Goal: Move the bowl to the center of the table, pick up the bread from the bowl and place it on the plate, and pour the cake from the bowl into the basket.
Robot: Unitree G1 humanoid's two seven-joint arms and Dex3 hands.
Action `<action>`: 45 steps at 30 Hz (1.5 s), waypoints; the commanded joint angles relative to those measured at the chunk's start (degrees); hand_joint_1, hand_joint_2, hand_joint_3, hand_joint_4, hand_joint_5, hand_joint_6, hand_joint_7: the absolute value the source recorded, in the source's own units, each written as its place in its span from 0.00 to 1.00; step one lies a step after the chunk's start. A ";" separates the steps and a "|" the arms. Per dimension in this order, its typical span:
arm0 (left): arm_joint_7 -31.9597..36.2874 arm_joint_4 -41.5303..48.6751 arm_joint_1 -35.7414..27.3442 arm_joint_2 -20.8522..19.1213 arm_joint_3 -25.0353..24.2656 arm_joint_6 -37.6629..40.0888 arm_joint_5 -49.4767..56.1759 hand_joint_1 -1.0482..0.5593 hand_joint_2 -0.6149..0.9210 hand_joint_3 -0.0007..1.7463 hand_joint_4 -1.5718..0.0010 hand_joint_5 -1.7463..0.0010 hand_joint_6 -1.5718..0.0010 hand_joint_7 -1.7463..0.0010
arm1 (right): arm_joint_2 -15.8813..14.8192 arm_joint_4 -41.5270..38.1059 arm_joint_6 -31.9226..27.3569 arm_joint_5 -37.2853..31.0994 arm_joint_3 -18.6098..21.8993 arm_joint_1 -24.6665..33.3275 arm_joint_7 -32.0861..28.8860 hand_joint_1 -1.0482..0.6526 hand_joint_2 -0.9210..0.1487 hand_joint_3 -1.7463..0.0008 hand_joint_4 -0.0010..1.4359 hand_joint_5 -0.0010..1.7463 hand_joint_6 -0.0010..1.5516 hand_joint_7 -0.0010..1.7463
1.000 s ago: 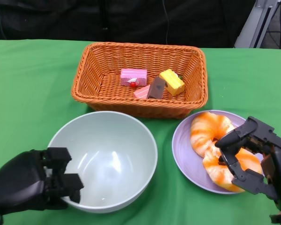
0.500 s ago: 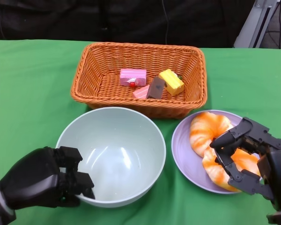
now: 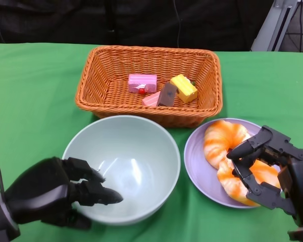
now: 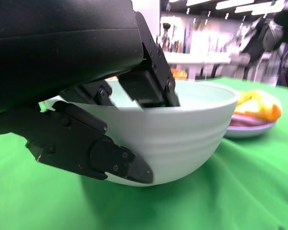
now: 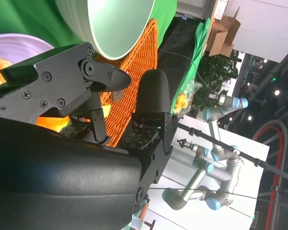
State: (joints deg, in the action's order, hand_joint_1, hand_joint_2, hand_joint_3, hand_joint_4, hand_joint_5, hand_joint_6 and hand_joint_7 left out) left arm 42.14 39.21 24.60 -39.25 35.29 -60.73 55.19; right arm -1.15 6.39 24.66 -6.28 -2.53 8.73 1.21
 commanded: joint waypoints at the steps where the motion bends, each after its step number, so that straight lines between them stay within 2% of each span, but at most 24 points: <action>1: -5.58 -2.33 -2.46 -1.89 -2.35 0.65 -2.99 0.09 1.00 0.08 0.77 1.00 0.76 1.00 | -0.61 0.24 0.06 0.81 0.67 0.28 -0.06 0.57 0.21 0.61 0.54 0.83 0.46 0.67; 2: -8.34 -2.17 -2.92 -2.33 -2.77 -0.79 -5.44 0.08 1.00 0.08 0.78 1.00 0.76 1.00 | -0.59 0.24 0.04 0.62 0.66 0.26 -0.17 0.57 0.21 0.61 0.54 0.83 0.46 0.67; 4: -14.98 -0.54 -3.31 -2.82 -2.96 -4.57 -12.12 0.02 1.00 0.21 0.93 1.00 0.91 1.00 | -0.54 0.34 -0.05 0.25 0.62 0.24 -0.36 0.57 0.21 0.61 0.54 0.83 0.46 0.67; 5: -17.73 -0.03 -3.51 -2.82 -3.22 -5.75 -14.71 0.01 1.00 0.27 0.97 1.00 0.96 1.00 | -0.52 0.36 -0.07 0.16 0.60 0.24 -0.41 0.57 0.21 0.61 0.54 0.83 0.46 0.67; 11: -26.53 -0.28 -4.87 -1.78 -6.41 -6.98 -20.30 0.00 1.00 0.31 1.00 1.00 0.99 1.00 | -0.50 0.37 -0.08 0.10 0.60 0.24 -0.44 0.57 0.21 0.61 0.54 0.83 0.46 0.67; 14: -45.32 0.72 -5.60 -1.13 -0.99 -6.71 -47.39 0.00 1.00 0.36 1.00 1.00 1.00 1.00 | -0.63 0.31 0.19 -0.06 0.61 0.32 -0.41 0.57 0.21 0.62 0.54 0.83 0.46 0.68; 16: -52.82 -0.53 -6.35 -0.69 -0.49 -4.83 -57.01 0.00 1.00 0.38 1.00 1.00 1.00 1.00 | -0.59 0.09 0.57 -0.17 0.61 0.26 -0.51 0.57 0.22 0.62 0.54 0.83 0.46 0.68; 20: -62.68 -4.89 -8.80 2.37 -4.84 1.04 -72.75 0.00 1.00 0.34 0.96 0.98 0.94 0.98 | -0.47 0.29 0.28 0.34 0.57 0.40 -0.29 0.56 0.22 0.62 0.53 0.83 0.46 0.68; 21: -64.39 -6.01 -9.43 3.36 -6.28 2.43 -75.81 0.03 1.00 0.26 0.86 0.96 0.88 0.97 | -0.43 0.41 0.12 0.48 0.54 0.45 -0.21 0.57 0.22 0.61 0.53 0.84 0.46 0.68; 23: -67.46 -8.86 -10.57 5.57 -9.32 6.01 -81.72 0.04 1.00 0.22 0.81 0.94 0.84 0.97 | -0.49 0.40 0.15 0.49 0.55 0.44 -0.16 0.57 0.22 0.61 0.53 0.84 0.46 0.68; 24: -69.00 -10.26 -11.04 6.64 -10.86 7.91 -84.01 0.14 1.00 0.16 0.72 0.92 0.77 0.96 | -0.56 0.30 0.30 0.40 0.57 0.41 -0.18 0.58 0.22 0.61 0.53 0.84 0.45 0.68; 27: -70.92 -12.85 -12.22 11.01 -16.58 12.00 -86.74 0.28 1.00 0.10 0.59 0.88 0.66 0.95 | -0.76 -0.02 0.71 0.73 0.68 0.16 0.07 0.56 0.22 0.61 0.53 0.84 0.45 0.68; 32: -70.25 -14.95 -13.62 17.81 -23.81 15.36 -83.80 0.38 1.00 0.07 0.47 0.82 0.56 0.92 | -1.08 0.05 0.41 1.61 0.79 0.06 0.71 0.56 0.22 0.61 0.52 0.84 0.45 0.69; 34: -70.21 -16.38 -14.24 20.02 -25.66 16.88 -83.13 0.46 1.00 0.07 0.55 0.57 0.49 0.90 | -1.26 0.42 -0.30 3.13 0.68 0.13 1.80 0.58 0.22 0.60 0.52 0.84 0.45 0.68; 35: -69.37 -17.09 -14.67 21.33 -26.59 17.14 -81.96 0.48 1.00 0.07 0.58 0.50 0.48 0.90 | -1.34 0.60 -0.57 3.63 0.59 0.15 2.24 0.58 0.23 0.59 0.52 0.84 0.45 0.68; 36: -68.84 -17.80 -15.09 22.56 -27.45 17.53 -81.11 0.53 1.00 0.08 0.58 0.40 0.43 0.85 | -1.44 0.61 -0.62 4.04 0.54 0.11 2.68 0.58 0.24 0.58 0.53 0.83 0.46 0.67; 38: -68.02 -19.38 -16.08 24.50 -28.85 18.49 -79.13 0.58 1.00 0.10 0.58 0.32 0.43 0.76 | -1.75 0.81 -0.84 4.85 0.47 0.00 3.63 0.58 0.25 0.57 0.54 0.83 0.46 0.66; 39: -67.68 -20.34 -16.76 25.26 -29.31 19.07 -78.04 0.59 1.00 0.13 0.56 0.26 0.45 0.63 | -1.99 1.03 -1.14 5.69 0.43 -0.11 4.41 0.58 0.26 0.55 0.54 0.82 0.46 0.66; 41: -66.84 -22.39 -18.22 26.29 -29.97 20.39 -75.68 0.58 1.00 0.15 0.53 0.22 0.48 0.50 | -2.31 1.86 -2.41 7.85 0.28 -0.20 6.09 0.57 0.28 0.53 0.53 0.82 0.46 0.66; 45: -68.37 -26.62 -20.30 27.20 -30.34 24.44 -75.07 0.59 1.00 0.19 0.52 0.18 0.50 0.41 | -2.76 4.06 -5.54 10.88 0.02 -0.24 8.53 0.57 0.29 0.51 0.52 0.81 0.46 0.66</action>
State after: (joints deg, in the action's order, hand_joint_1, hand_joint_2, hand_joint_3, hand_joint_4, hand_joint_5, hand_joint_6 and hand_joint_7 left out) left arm -25.78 14.16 5.03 -11.70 5.68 -37.36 -20.15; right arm -3.02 9.13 20.10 3.13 -2.73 8.77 9.13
